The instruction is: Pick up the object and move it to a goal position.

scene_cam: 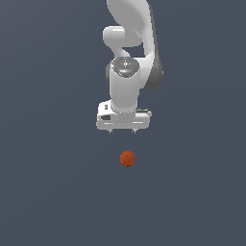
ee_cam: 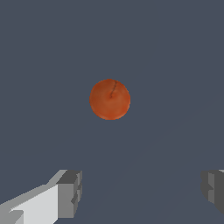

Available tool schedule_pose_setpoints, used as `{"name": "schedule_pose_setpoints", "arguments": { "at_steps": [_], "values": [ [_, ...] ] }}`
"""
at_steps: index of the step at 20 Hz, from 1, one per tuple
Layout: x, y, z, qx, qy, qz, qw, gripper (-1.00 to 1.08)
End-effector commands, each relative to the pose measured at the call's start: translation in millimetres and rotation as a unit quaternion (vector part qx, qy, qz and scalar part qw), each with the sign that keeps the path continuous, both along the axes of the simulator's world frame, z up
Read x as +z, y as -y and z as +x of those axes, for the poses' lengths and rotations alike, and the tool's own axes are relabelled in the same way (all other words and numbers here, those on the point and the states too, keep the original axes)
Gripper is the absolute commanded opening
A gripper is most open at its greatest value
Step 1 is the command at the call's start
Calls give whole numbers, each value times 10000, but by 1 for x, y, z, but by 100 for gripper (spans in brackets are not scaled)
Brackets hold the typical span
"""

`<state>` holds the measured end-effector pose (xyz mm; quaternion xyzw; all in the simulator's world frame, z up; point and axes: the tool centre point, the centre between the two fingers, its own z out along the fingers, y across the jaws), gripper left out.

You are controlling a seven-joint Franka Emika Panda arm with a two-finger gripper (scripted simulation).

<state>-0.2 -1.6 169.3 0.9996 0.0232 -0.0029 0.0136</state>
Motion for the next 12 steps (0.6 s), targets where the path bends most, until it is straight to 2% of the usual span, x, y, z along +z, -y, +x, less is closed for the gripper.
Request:
{"name": "schedule_pose_setpoints", "arguments": {
  "at_steps": [1,9,12],
  "values": [
    [0,0,0,0,0,0,10000,100],
    [5,-28,4,230,69,-37,9997,100],
    [5,-30,5,247,74,-39,9997,100]
  ]
}}
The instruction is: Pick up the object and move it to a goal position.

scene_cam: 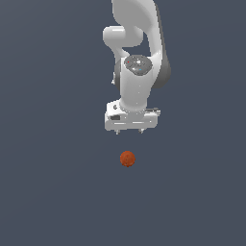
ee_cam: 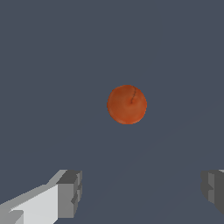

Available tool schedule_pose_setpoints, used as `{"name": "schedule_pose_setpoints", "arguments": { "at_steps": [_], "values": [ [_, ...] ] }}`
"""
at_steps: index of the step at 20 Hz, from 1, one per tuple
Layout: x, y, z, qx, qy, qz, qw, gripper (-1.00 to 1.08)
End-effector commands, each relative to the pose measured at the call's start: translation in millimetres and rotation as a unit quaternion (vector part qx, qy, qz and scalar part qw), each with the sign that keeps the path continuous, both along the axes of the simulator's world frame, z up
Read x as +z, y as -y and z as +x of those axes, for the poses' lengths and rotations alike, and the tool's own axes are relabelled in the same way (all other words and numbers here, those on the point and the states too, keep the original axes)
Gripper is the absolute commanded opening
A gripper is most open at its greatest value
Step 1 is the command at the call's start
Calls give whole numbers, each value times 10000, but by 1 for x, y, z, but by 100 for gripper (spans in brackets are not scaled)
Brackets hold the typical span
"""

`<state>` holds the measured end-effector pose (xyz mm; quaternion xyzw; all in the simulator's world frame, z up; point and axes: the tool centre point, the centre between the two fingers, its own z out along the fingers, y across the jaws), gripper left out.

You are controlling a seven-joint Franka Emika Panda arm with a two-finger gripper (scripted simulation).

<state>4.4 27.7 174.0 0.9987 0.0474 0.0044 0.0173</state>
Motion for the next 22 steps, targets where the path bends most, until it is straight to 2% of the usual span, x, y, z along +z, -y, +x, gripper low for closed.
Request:
{"name": "schedule_pose_setpoints", "arguments": {
  "at_steps": [1,12,18,22],
  "values": [
    [0,1,0,-7,1,-3,10000,100],
    [-4,1,4,359,-19,-11,9994,100],
    [-10,1,9,881,-47,-20,9961,100],
    [-15,1,13,1355,-71,-24,9908,100]
  ]
}}
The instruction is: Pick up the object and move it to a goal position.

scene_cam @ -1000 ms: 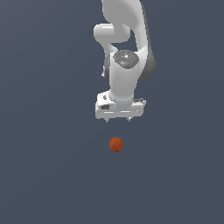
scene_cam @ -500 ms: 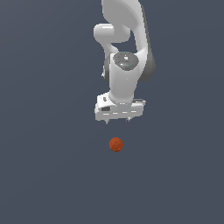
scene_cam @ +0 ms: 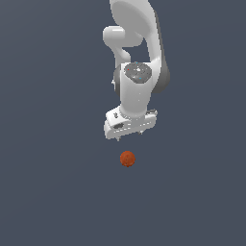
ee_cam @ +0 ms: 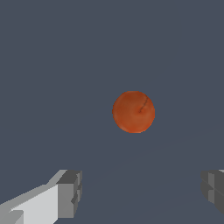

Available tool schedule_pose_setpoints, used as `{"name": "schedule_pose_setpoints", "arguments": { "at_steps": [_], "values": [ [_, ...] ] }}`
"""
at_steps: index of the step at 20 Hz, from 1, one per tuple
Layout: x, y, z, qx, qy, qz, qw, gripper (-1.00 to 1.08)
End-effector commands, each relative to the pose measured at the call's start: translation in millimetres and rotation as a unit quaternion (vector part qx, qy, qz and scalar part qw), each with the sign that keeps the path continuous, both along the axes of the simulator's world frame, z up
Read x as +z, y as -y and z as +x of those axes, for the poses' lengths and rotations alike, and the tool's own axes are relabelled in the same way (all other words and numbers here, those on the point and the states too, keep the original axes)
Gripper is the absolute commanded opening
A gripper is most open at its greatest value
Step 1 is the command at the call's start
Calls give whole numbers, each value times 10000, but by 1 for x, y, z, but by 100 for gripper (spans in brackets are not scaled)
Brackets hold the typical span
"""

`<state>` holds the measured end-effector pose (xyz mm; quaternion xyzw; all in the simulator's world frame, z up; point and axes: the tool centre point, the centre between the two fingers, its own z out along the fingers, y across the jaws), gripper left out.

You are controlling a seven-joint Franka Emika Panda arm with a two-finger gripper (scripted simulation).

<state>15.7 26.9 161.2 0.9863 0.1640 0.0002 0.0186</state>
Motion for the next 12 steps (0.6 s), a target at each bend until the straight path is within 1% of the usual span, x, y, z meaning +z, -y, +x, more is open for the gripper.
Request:
{"name": "schedule_pose_setpoints", "arguments": {
  "at_steps": [1,6,12],
  "values": [
    [-4,0,3,321,-17,-2,9995,100],
    [-11,0,9,997,-51,0,9950,100],
    [-20,1,17,1799,-87,10,9837,100]
  ]
}}
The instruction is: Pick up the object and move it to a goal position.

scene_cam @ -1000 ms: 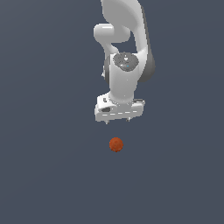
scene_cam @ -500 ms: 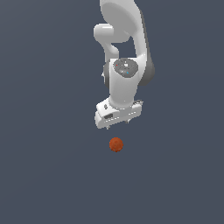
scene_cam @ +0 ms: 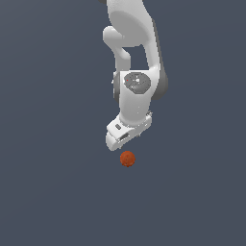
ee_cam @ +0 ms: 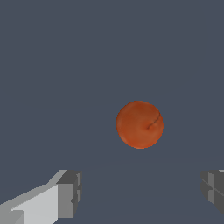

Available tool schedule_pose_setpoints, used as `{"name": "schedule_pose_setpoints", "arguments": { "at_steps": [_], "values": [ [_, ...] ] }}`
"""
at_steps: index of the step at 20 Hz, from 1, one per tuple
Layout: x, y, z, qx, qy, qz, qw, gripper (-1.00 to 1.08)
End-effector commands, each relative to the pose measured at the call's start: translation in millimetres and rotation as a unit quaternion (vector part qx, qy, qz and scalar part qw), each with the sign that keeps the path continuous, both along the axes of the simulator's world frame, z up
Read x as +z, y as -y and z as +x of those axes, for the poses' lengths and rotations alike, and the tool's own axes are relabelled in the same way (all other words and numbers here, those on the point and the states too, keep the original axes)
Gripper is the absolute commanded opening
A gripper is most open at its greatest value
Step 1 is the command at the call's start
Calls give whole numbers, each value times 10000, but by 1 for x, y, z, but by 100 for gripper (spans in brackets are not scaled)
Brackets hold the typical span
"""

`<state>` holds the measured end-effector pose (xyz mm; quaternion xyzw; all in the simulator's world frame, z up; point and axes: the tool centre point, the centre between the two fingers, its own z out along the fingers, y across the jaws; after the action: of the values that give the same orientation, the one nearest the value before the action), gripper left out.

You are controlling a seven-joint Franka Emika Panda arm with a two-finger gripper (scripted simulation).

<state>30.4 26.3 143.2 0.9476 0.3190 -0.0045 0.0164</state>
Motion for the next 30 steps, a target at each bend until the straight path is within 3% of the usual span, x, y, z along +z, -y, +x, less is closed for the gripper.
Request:
{"name": "schedule_pose_setpoints", "arguments": {
  "at_steps": [1,6,12,22,30],
  "values": [
    [-4,0,3,345,-15,6,9994,100],
    [-11,1,9,1014,-41,23,9948,100],
    [-21,1,16,1805,-65,51,9835,100],
    [-35,3,27,3061,-83,106,9519,100],
    [-43,4,33,3712,-80,139,9284,100]
  ]
}}
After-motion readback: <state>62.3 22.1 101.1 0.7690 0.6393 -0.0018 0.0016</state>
